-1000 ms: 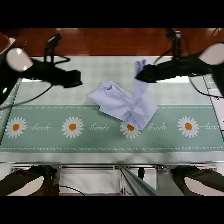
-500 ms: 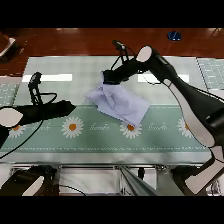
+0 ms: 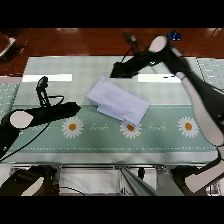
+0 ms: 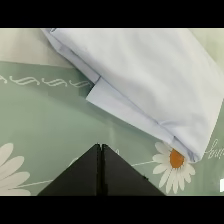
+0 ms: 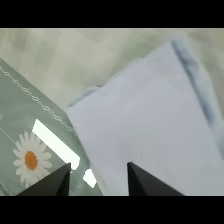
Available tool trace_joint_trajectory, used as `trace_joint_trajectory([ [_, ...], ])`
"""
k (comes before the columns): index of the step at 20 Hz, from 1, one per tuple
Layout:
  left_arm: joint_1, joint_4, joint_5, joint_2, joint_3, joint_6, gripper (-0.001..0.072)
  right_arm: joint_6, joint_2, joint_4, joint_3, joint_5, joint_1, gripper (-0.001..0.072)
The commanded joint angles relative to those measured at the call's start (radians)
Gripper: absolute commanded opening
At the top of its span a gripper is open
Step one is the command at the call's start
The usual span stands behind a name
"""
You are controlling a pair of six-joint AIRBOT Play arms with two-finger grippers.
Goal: Fold the shirts.
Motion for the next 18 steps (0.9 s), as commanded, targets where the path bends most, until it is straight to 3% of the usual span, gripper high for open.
trace_joint_trajectory([
  [1, -0.004, -0.002, 0.020, -0.008, -0.002, 0.001, 0.0030, -0.007, 0.182, -0.233, -0.038, 0.244, -0.176, 0.0413],
  [3, -0.004, -0.001, 0.020, -0.008, -0.002, 0.002, 0.0030, 0.027, 0.384, -0.314, -0.258, 0.134, -0.282, 0.0407],
  [6, -0.004, -0.001, 0.026, -0.008, -0.002, 0.002, 0.0030, 0.182, 0.699, -0.312, -0.776, -0.190, -0.356, 0.0408],
  [7, -0.005, -0.002, 0.033, -0.008, -0.003, 0.001, 0.0030, 0.245, 0.786, -0.280, -0.951, -0.308, -0.352, 0.0408],
  [9, -0.004, -0.002, 0.047, -0.008, -0.003, 0.001, 0.0030, 0.266, 0.868, -0.106, -1.212, -0.505, -0.317, 0.0408],
  [13, -0.004, -0.002, 0.053, -0.008, -0.003, 0.001, 0.0030, 0.185, 0.756, 0.131, -1.340, -0.644, -0.223, 0.0409],
  [16, -0.004, -0.002, 0.053, -0.008, -0.003, 0.001, 0.0030, 0.046, 0.602, 0.299, -1.302, -0.624, -0.211, 0.0409],
  [18, -0.005, -0.002, 0.052, -0.008, -0.003, 0.000, 0.0030, 0.012, 0.509, 0.320, -1.253, -0.566, -0.209, 0.0409],
])
